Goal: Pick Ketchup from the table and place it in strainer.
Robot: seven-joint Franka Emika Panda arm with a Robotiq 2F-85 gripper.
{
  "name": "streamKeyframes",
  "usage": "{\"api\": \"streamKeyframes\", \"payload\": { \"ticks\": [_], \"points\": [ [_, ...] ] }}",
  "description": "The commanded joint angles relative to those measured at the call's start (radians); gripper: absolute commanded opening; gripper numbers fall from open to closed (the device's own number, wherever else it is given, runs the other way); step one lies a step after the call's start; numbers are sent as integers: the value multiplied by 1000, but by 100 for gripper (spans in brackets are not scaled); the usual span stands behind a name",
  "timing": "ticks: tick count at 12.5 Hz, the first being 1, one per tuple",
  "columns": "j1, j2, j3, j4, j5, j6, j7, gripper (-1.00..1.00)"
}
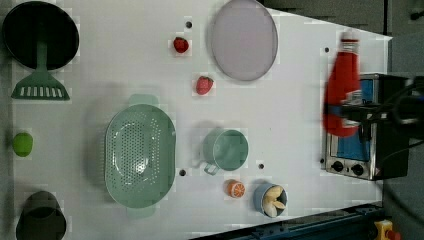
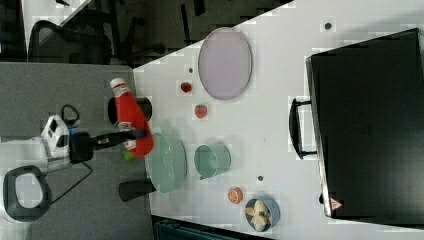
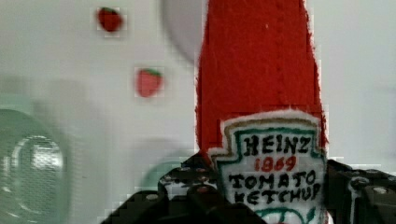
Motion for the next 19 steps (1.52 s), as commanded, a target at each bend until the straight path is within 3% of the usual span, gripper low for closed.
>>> {"api": "streamKeyframes", "payload": {
  "ticks": [1,7,8,11,12,15,19],
  "points": [
    [77,90,165,-29,15,-10,363,24],
    [116,322,400,-32,12,303,755,24],
    [126,374,411,-32,8,341,794,32],
    [151,506,412,-31,-13,449,818,96],
    [148,518,411,-29,-13,470,818,100],
    [126,439,410,-29,-10,392,886,100],
    [5,197,358,-1,-9,101,842,100]
  ]
}}
